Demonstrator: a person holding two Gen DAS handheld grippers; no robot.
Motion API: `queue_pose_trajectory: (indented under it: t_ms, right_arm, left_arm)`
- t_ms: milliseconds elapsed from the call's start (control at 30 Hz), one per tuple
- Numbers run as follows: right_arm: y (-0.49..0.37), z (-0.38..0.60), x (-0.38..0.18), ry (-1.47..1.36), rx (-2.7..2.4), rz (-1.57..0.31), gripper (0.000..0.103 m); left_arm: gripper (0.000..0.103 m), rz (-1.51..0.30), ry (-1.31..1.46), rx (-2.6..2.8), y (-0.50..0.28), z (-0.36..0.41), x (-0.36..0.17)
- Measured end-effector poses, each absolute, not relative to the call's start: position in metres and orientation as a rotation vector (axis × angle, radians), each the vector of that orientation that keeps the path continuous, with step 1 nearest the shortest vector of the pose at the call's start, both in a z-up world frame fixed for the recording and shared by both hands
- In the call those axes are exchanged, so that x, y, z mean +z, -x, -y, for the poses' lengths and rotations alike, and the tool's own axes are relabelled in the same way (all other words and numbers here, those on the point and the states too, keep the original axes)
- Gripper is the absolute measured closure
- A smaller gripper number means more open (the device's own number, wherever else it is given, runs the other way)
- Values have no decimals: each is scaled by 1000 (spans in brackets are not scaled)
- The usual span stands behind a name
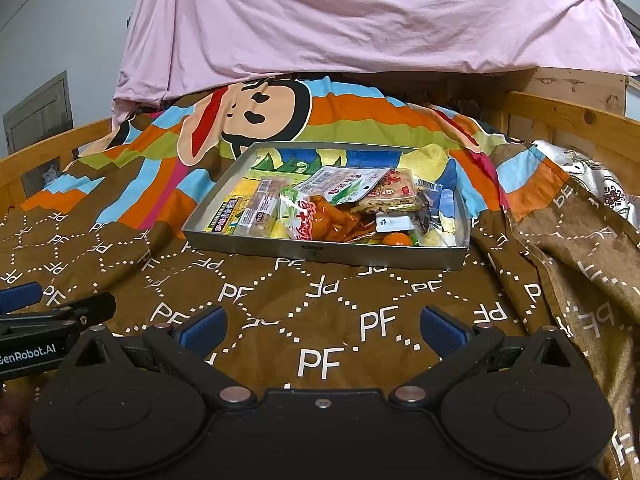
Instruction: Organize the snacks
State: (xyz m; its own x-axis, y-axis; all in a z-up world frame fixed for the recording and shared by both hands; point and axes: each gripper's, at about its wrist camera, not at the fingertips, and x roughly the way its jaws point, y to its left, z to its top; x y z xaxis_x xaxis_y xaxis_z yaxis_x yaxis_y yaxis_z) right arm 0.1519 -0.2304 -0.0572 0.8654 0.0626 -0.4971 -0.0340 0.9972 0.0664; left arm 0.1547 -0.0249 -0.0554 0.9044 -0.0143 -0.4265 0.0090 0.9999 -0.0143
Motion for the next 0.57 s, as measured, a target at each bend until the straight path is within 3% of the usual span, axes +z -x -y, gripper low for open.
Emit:
queue_pose_trajectory:
  t_ms: [567]
  right_arm:
    - [-154,230,-60,-49,56,-540,1]
  left_arm:
    - [0,-446,9,-4,-154,22,-57]
